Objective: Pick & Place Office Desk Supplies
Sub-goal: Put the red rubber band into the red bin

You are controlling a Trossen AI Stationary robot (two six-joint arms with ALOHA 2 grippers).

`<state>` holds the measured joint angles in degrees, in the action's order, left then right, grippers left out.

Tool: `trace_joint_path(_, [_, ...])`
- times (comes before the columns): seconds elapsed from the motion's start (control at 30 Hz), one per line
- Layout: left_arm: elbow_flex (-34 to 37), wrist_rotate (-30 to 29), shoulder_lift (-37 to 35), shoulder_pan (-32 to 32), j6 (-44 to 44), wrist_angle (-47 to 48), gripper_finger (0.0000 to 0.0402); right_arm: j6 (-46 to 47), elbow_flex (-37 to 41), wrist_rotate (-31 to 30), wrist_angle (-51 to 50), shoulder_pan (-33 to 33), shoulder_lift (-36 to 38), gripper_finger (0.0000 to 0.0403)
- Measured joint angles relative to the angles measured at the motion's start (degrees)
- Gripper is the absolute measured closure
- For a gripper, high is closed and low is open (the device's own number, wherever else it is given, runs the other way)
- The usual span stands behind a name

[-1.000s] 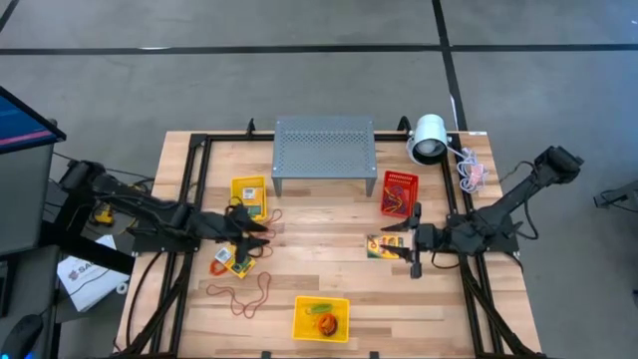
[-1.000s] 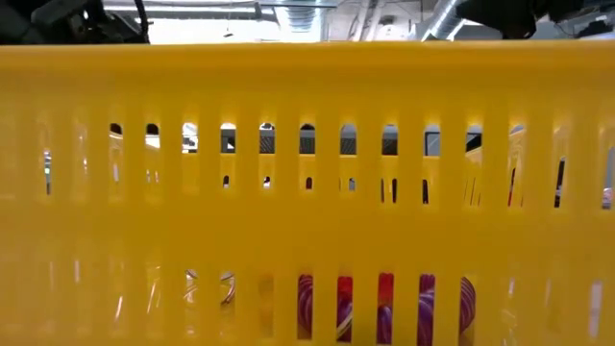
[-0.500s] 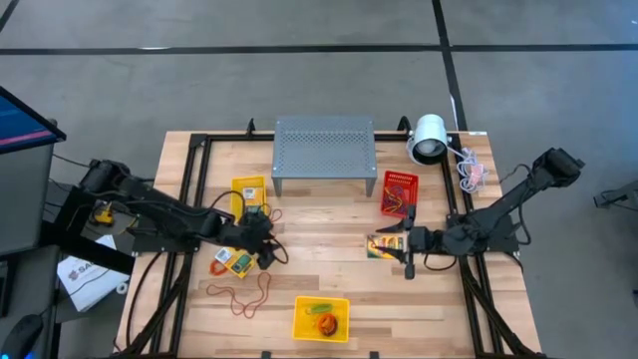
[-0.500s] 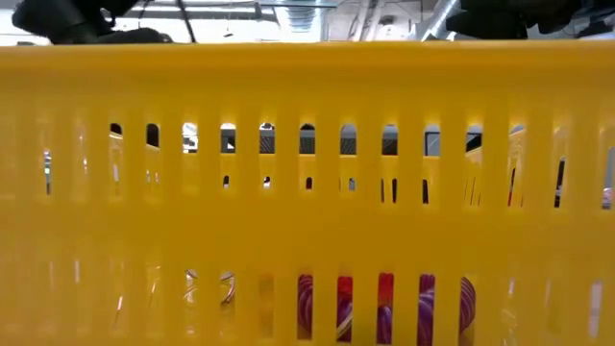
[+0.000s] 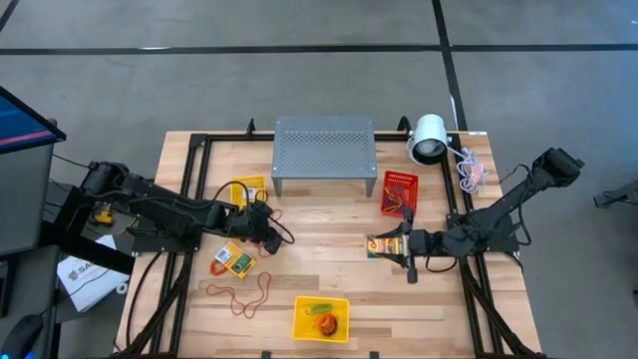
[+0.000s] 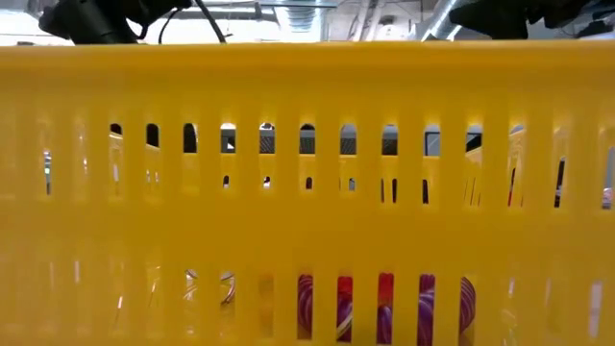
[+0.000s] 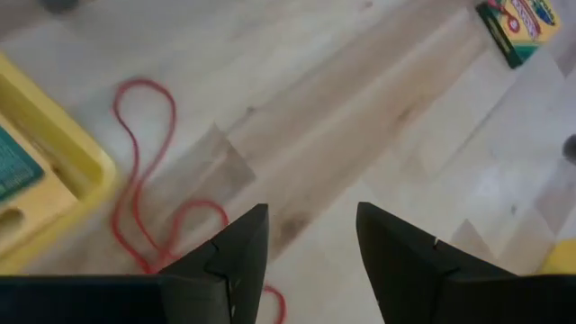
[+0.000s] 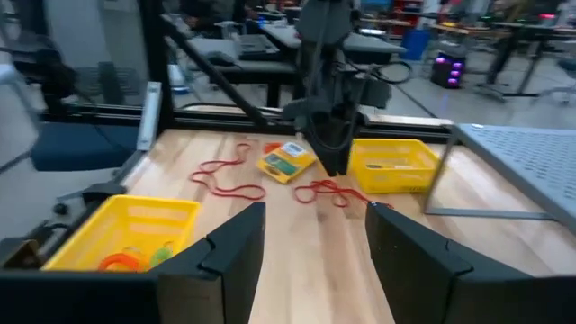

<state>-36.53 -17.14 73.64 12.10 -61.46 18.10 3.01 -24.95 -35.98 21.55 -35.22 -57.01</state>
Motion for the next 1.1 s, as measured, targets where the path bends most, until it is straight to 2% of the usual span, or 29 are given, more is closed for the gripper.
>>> trace_joint_path(0.13, [0.0,2.4,0.5,2.4,-2.6,2.1,0.0236,0.3,0.0,1.7,0.2,0.0,0.0,0.0214])
trace_joint_path(0.4, [0.0,6.5,0.5,7.1,-11.8,14.7,0.0236,1.5,0.0,1.7,0.3,0.0,0.0,0.0214])
trace_joint_path(0.57, [0.0,6.2,0.5,7.5,-12.3,14.6,0.0236,1.5,0.0,1.7,0.4,0.0,0.0,0.0214])
trace_joint_path(0.87, [0.0,6.9,7.6,5.7,-10.5,13.8,0.0236,1.5,0.0,1.7,1.0,0.0,0.0,0.0214])
trace_joint_path(1.1, [0.0,6.9,8.9,4.9,-10.4,13.8,0.0236,1.5,0.0,1.7,1.2,0.0,0.0,0.0214])
